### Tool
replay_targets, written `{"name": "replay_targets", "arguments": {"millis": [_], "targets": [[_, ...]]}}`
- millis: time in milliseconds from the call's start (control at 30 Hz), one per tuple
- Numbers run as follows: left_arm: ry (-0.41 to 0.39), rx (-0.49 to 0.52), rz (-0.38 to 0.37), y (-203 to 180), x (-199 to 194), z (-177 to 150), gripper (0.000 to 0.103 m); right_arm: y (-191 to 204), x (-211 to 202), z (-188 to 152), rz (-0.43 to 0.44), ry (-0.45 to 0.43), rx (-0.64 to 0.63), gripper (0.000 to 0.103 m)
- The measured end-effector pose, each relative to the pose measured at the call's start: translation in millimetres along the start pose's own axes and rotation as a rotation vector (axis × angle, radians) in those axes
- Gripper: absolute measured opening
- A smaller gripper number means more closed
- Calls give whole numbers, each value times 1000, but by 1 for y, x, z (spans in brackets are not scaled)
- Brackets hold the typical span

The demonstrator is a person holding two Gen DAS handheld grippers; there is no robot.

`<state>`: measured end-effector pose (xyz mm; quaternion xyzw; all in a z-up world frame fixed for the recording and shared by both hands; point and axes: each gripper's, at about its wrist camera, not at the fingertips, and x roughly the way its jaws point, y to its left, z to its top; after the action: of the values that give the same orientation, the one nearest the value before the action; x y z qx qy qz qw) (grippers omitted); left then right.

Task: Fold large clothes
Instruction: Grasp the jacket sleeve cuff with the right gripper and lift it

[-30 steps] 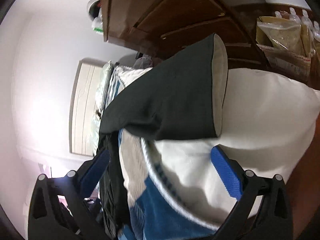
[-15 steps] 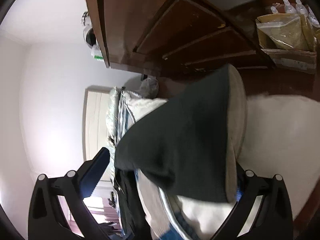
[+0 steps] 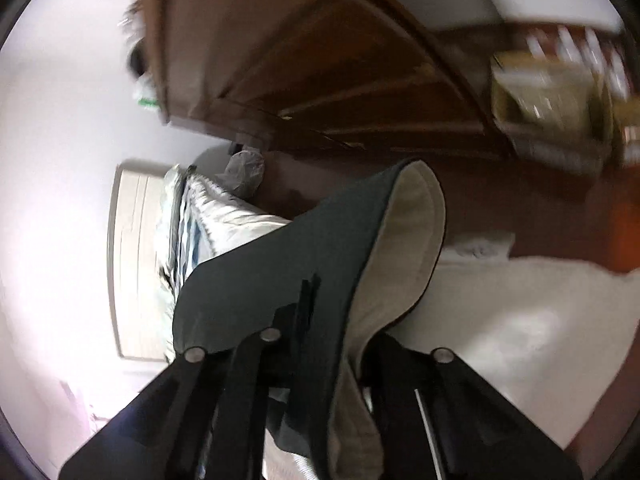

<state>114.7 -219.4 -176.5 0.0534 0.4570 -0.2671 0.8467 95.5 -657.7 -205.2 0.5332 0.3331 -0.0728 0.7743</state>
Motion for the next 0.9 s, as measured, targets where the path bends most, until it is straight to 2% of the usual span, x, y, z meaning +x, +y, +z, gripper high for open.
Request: {"name": "replay_targets", "arguments": {"millis": [167,333,400,500,700,900], "targets": [[-61,-6,41,41,-49,-6,97,84,-27,0,57,-19,-201,6],[-66,-81,107,104,-88,-28,97,191,-38,-22,145,35,-435,5],[-53,-115,136,127,-96,-42,97,235,-35,-42,156,55,-533,5],[-30,-174,157,159,-107,-73,97,282,-22,-71,175,102,-613,5],[-35,-278,116,185,-116,-109,97,363,0,-143,248,198,-758,5],[6,-347,29,205,-93,-125,97,431,32,-235,277,337,-925,5]]}}
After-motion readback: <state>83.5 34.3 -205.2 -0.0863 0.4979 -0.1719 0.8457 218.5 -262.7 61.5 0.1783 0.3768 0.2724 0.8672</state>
